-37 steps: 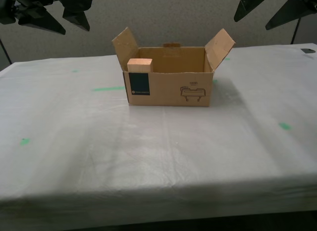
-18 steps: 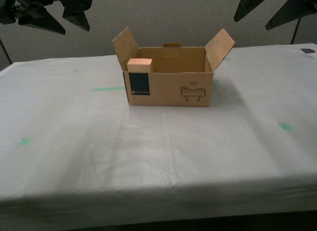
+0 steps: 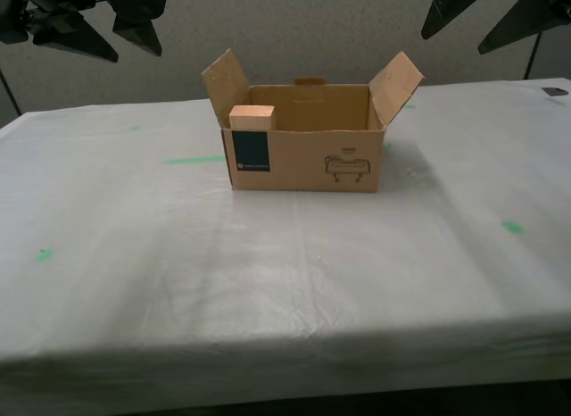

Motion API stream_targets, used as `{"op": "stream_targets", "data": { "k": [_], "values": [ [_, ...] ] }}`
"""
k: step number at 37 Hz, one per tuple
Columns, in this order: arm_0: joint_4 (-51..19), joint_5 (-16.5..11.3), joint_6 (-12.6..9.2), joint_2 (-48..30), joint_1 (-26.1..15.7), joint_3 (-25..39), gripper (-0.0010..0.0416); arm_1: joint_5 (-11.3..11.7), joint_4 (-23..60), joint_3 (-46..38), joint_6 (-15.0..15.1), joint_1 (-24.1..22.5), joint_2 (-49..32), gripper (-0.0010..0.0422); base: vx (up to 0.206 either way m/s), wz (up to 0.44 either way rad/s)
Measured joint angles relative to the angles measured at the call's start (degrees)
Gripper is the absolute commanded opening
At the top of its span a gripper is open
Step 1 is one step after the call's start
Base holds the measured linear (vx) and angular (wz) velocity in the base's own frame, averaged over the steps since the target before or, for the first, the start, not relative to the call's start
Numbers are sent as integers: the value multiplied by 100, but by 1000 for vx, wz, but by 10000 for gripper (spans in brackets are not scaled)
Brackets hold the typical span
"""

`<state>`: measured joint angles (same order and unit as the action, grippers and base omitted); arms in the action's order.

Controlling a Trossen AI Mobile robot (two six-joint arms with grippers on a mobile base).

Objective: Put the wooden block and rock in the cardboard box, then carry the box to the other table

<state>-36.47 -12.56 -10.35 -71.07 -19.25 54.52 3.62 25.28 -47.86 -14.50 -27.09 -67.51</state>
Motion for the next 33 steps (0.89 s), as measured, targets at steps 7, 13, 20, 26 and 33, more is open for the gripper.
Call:
{"op": "stream_targets", "data": {
  "k": [7, 13, 20, 26, 33],
  "values": [
    [0, -2, 0, 0, 2, 0, 390, 0, 0, 2, 0, 0, 0, 268, 0, 0],
    [0, 0, 0, 0, 0, 0, 389, 2, 0, 0, 0, 0, 0, 268, 0, 0],
    [0, 0, 0, 0, 2, 0, 390, 0, 0, 0, 2, 0, 0, 268, 0, 0],
    [0, 0, 0, 0, 2, 0, 390, 0, 0, 0, 0, 0, 0, 268, 0, 0],
    [0, -2, 0, 0, 0, 0, 389, 0, 0, 0, 0, 0, 0, 268, 0, 0]
  ]
}}
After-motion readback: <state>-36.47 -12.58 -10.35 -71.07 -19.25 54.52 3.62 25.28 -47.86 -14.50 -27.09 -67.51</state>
